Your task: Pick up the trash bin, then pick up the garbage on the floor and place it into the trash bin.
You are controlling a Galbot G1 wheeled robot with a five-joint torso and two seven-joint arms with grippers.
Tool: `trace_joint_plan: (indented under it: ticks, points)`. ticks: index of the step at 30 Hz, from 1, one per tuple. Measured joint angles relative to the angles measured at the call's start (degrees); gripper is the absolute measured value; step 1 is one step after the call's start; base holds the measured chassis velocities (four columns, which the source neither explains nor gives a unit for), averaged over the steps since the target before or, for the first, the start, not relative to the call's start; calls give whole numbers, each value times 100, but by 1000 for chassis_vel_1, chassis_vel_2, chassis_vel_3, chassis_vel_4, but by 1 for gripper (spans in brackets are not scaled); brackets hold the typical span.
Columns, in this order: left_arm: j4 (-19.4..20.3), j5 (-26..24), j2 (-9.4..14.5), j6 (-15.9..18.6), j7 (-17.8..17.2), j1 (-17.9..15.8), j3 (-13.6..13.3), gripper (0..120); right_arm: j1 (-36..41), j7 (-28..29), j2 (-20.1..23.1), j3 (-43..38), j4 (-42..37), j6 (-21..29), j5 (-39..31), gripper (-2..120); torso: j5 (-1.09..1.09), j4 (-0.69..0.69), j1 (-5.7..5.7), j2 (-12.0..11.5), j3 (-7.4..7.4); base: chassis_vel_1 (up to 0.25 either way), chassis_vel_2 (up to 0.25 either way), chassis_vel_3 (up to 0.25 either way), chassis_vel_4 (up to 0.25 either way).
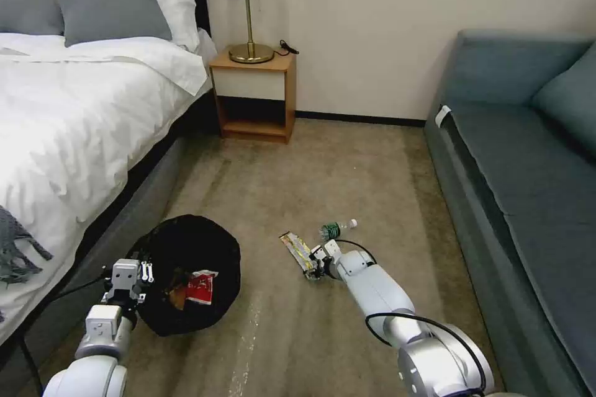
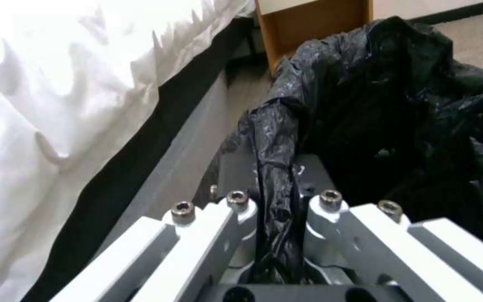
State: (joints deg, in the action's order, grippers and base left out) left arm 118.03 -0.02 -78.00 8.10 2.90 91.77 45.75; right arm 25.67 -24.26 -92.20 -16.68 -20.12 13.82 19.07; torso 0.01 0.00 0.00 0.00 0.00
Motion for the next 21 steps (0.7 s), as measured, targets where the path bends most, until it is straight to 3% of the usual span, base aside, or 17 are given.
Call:
trace_joint_plan:
  ticks: [10,21]
  points:
    - [-26,5,2,-14,4,-6,-8,5,-12,18,6,-43,45,-42,62,65,0,0,0,0,0,0,0,0,0]
    - [-89,-39,92,-25,25,-26,202,5,-1,14,19,-63,57,-72,99,51,-1,0,0,0,-1,0,0,0,0]
